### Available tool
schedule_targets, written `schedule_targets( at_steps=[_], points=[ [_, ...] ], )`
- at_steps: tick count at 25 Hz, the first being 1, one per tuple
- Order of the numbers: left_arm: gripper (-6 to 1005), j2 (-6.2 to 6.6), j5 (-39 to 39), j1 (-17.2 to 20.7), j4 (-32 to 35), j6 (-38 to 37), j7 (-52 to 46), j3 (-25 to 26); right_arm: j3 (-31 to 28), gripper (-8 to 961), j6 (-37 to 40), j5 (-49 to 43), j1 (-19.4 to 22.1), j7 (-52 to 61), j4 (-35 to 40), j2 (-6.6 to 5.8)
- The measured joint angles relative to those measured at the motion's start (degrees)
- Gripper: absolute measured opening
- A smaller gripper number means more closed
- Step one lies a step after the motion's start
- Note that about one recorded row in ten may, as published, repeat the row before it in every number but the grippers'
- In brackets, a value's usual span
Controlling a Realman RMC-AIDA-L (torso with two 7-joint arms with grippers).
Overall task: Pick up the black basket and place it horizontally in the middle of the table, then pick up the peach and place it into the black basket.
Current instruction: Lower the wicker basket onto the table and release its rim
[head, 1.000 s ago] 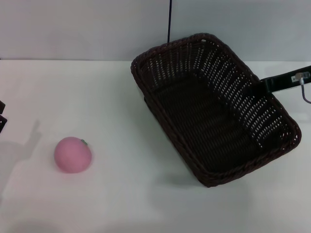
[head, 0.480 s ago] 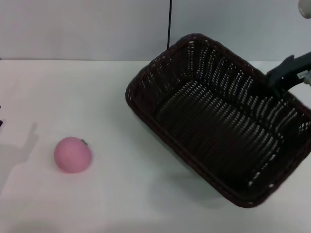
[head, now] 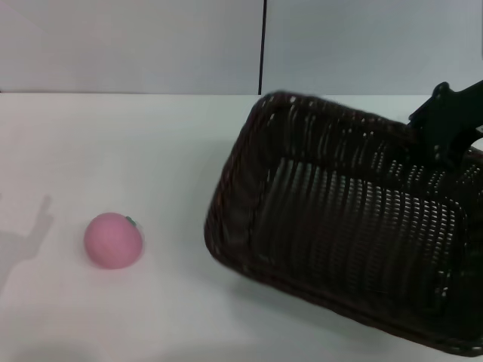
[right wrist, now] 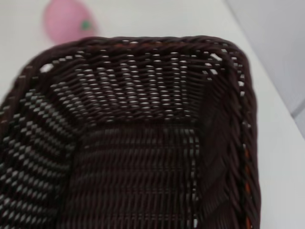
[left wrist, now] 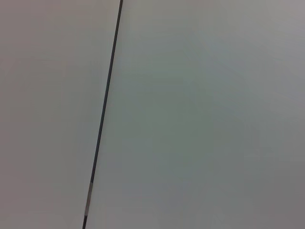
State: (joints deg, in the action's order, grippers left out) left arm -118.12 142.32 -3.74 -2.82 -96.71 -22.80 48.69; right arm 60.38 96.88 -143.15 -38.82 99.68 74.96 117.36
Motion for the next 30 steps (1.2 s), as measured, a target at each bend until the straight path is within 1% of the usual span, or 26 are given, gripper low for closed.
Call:
schedule_targets(
  at_steps=[1,2,4,7,9,11,12,13,14,15,16,17,18,20,27,30],
  points=[
    [815,0.00,0.00,0.00,0.00,0.00,0.00,0.00,0.00,173,0.00,0.00,0.00,0.00,0.00,0.00],
    [814,0.00,0.00,0.13,0.01,0.00,0.01,0.00,-0.09,173,-0.54,0.67,-0.12,-2.76,-0.25,0.45],
    [814,-0.04,0.00,0.31,0.02,-0.03,0.01,0.00,-0.17,173,-0.82,1.14,-0.15,-3.93,-0.39,0.60],
    [814,-0.10,0.01,0.53,0.02,-0.29,0.03,-0.02,-0.04,172,-1.82,5.71,0.03,-8.60,-0.87,1.03],
    [815,-0.12,0.02,0.65,0.01,-0.43,0.05,-0.04,0.00,172,-2.10,6.89,0.01,-9.50,-1.23,1.07],
    [814,-0.17,0.04,0.86,0.01,-0.65,0.09,-0.14,0.01,172,-2.51,8.37,-0.33,-10.83,-2.85,1.10],
    [814,-0.19,0.07,0.89,0.01,-0.71,0.10,-0.17,0.46,170,-3.23,8.94,-0.73,-11.98,-4.89,1.16],
    [814,-0.22,0.17,0.92,0.01,-0.78,0.11,-0.24,0.46,168,-3.23,8.94,-0.73,-11.98,-4.89,1.16],
    [814,-0.24,0.25,0.93,0.01,-0.81,0.12,-0.30,1.15,165,-3.98,9.02,-0.85,-12.55,-6.02,1.25],
    [814,-0.26,0.33,0.93,0.01,-0.83,0.15,-0.39,3.41,163,-6.53,9.04,-0.83,-13.05,-8.13,1.40],
    [814,-0.26,0.33,0.93,0.01,-0.83,0.15,-0.39,3.41,163,-6.53,9.04,-0.83,-13.05,-8.13,1.40],
    [814,-0.27,0.34,0.94,0.01,-0.83,0.19,-0.42,5.69,163,-9.18,9.05,-0.48,-13.13,-9.63,1.48],
    [814,-0.27,0.34,0.94,0.01,-0.83,0.19,-0.42,5.69,163,-9.18,9.05,-0.48,-13.13,-9.63,1.48],
    [814,-0.28,0.35,1.00,-0.05,-0.83,0.20,-0.44,8.06,163,-11.37,9.06,0.05,-13.07,-10.62,1.54],
    [814,-0.35,0.40,1.09,-0.23,-0.83,0.21,-0.45,10.57,164,-11.54,9.23,0.94,-12.79,-10.36,1.63],
    [815,-0.35,0.51,1.10,-0.48,-0.82,0.22,-0.45,10.57,185,-11.81,9.78,1.04,-12.30,-10.83,1.64]
  ],
)
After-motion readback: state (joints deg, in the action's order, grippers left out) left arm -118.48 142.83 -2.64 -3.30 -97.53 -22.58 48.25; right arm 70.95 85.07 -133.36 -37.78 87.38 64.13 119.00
